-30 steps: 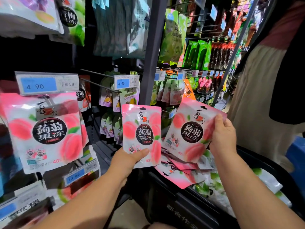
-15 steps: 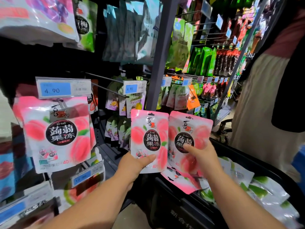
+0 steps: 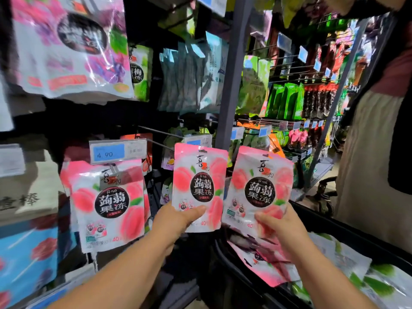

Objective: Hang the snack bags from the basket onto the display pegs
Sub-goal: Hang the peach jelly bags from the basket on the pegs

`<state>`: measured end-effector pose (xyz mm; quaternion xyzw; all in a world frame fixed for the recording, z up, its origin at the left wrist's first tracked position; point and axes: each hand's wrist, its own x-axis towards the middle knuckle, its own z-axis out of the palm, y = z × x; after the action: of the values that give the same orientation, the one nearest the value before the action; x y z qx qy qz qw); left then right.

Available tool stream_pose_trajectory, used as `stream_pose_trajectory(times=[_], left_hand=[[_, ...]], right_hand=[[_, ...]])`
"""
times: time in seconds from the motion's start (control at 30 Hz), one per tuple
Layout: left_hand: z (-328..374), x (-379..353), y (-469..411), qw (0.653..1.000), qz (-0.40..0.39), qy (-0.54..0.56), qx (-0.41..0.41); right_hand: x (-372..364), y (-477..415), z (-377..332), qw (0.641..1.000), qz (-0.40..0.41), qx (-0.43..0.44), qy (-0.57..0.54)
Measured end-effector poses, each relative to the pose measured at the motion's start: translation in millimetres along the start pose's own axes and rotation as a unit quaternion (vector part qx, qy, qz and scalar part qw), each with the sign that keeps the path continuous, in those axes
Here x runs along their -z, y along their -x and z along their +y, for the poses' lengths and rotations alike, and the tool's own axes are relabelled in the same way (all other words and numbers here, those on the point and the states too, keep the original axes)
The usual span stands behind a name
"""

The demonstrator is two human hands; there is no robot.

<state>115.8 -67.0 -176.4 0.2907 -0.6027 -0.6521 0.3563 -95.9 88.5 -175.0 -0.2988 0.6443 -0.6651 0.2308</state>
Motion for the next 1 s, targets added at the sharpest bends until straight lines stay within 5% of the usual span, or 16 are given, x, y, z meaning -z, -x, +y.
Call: stream_pose_trajectory(times=[0.27, 0.57, 1.0], left_hand=[[22.9, 54.7, 36.3, 0.999, -0.016, -0.027, -0.011], [9.1, 123.6, 87.1, 0.994, 0.069, 0.02, 0.077], [28.0, 177.9, 153.6, 0.979, 0.18, 0.072, 0.063]], right_hand=[[-52.9, 12.6, -5.5, 0.987, -0.12, 0.03, -0.097], [-120.9, 10.3, 19.2, 0.965, -0.21, -0.03, -0.153], [-204.9, 17.0, 28.6, 0.939, -0.305, -0.06, -0.146]])
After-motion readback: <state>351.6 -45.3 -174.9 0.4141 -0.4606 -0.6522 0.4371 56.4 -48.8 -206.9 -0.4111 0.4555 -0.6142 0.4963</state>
